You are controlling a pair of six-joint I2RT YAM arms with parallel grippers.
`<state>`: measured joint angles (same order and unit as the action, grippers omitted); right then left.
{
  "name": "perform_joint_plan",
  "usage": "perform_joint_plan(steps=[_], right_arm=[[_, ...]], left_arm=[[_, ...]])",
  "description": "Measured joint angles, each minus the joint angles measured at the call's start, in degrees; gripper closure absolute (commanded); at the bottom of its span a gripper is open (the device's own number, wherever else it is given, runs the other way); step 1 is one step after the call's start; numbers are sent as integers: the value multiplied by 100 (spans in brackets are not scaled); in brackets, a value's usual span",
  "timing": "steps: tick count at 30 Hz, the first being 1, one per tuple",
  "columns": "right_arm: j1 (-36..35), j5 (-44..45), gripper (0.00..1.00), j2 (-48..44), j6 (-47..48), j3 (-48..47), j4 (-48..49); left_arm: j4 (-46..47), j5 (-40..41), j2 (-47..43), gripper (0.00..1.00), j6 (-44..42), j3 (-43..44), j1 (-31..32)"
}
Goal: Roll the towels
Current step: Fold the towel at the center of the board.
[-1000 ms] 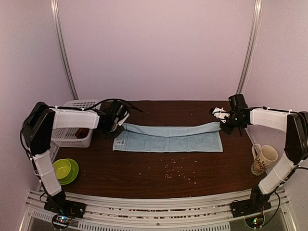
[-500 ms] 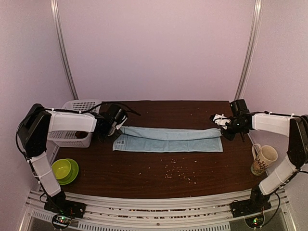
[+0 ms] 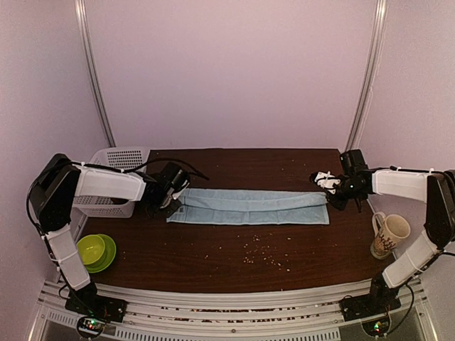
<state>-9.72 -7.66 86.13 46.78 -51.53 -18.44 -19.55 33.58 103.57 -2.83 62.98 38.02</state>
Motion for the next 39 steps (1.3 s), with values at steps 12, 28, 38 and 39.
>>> perform_joint_plan(steps=[12,28,38,39], right_arm=[[0,66,95,2,238,286,149],[0,238,53,-197,691,470,17],[2,774,17,-487,-44,-118,-203],[2,780,13,-503,-188,-227,-201]], left_arm=[[-15,-103,-122,83,195,-240,140],[-199,-46,-573,21,678,-634,339],[-90,48,-1576,2,857,-664,629],[-52,94,-1593,2,859,-654,629]])
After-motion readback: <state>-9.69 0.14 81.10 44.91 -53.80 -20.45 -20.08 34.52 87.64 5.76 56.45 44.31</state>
